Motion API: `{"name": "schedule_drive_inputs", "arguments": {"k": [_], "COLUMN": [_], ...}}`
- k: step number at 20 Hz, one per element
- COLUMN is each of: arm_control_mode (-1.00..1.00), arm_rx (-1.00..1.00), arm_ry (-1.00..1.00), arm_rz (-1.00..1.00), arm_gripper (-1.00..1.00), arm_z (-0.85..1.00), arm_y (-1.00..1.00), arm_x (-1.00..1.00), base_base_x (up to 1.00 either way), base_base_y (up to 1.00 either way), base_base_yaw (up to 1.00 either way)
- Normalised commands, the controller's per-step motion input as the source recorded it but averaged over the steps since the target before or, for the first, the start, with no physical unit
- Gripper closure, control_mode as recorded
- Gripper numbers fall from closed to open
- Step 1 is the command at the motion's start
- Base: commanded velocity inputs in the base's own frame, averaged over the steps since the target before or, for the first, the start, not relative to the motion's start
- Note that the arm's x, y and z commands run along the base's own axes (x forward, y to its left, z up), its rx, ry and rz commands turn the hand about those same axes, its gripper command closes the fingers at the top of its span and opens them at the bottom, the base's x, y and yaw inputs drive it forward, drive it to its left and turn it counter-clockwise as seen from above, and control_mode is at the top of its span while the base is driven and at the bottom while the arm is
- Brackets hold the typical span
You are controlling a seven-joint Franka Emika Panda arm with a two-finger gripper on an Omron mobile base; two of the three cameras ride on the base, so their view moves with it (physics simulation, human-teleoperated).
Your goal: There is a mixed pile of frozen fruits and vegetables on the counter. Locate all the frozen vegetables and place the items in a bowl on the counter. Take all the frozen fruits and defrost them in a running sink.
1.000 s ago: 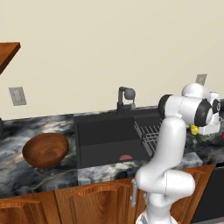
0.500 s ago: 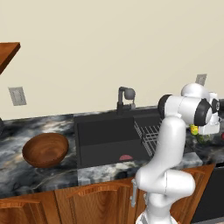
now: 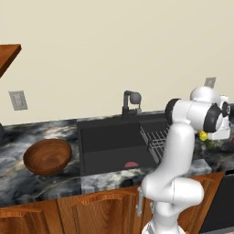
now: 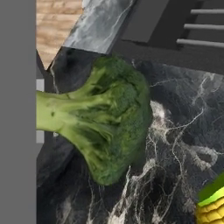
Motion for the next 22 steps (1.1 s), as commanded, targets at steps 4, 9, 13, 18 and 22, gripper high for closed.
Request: {"name": "schedule_drive_inputs", "arguments": {"k": [4,9,13,18,22], "arm_control_mode": [-1.00,-1.00,-1.00,-1.00,-1.00], "arm_rx": [0.00,-0.05,-0.12,-0.14,-0.03], "arm_ry": [-0.20,-0.37,-0.30,-0.21,-0.19], "arm_rz": [0.00,0.04,0.07,0.08,0.02], "arm_gripper": [1.00,1.00,1.00,1.00,1.00], "arm_z": [0.47,0.51,0.63,0.60,0.25], "arm_y": [0.17,0.33,0.48,0.57,0.62], "arm_x": [-0.30,-0.21,-0.05,-0.03,-0.02], "base_base_x": [0.00,0.00,0.00,0.00,0.00], "base_base_y": [0.00,0.00,0.00,0.00,0.00], "base_base_yaw": [0.00,0.00,0.00,0.00,0.00]}}
